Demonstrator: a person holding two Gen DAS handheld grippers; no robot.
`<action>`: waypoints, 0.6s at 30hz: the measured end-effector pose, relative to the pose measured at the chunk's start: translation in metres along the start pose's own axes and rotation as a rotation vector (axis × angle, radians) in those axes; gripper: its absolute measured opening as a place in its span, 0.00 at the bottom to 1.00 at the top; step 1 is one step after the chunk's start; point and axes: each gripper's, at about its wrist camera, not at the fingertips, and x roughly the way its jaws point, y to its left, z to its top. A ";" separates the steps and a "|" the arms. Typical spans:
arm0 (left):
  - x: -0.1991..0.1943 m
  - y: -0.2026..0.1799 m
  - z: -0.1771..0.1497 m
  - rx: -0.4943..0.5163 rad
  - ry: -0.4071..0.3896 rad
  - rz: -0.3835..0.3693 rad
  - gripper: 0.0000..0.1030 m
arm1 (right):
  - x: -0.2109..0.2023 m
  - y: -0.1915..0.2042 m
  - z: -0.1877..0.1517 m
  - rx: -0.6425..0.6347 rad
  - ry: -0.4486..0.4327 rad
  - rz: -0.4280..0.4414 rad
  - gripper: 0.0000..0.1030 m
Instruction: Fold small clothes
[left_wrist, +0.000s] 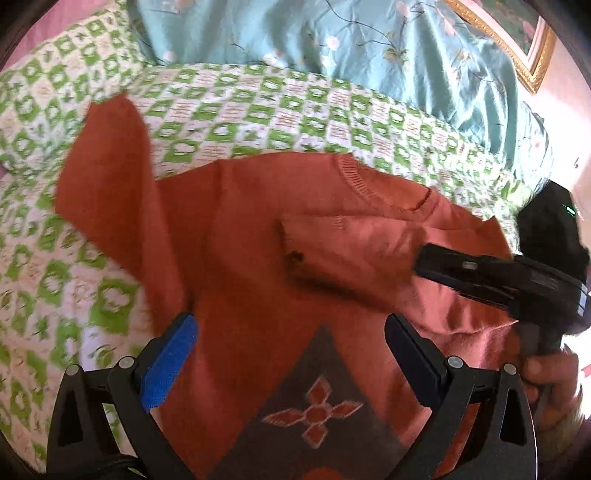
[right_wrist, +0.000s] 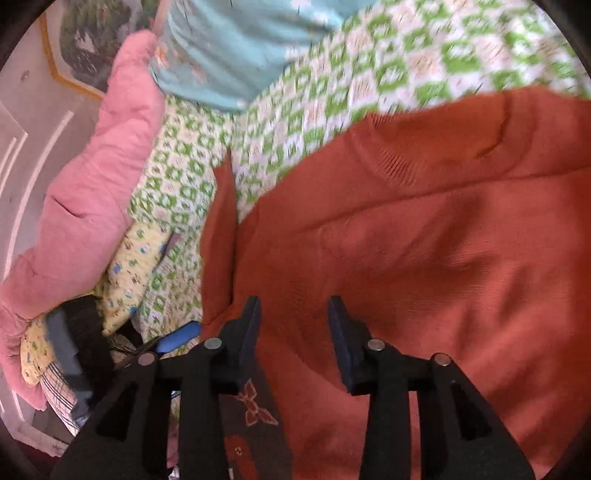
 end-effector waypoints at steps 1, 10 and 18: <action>0.005 -0.003 0.004 -0.001 0.007 -0.012 0.99 | -0.011 0.000 0.000 -0.002 -0.025 -0.003 0.38; 0.076 -0.021 0.037 -0.030 0.125 -0.086 0.49 | -0.118 -0.005 -0.028 -0.006 -0.198 -0.090 0.38; 0.042 -0.029 0.033 0.052 -0.052 0.003 0.04 | -0.181 -0.036 -0.048 0.067 -0.315 -0.215 0.38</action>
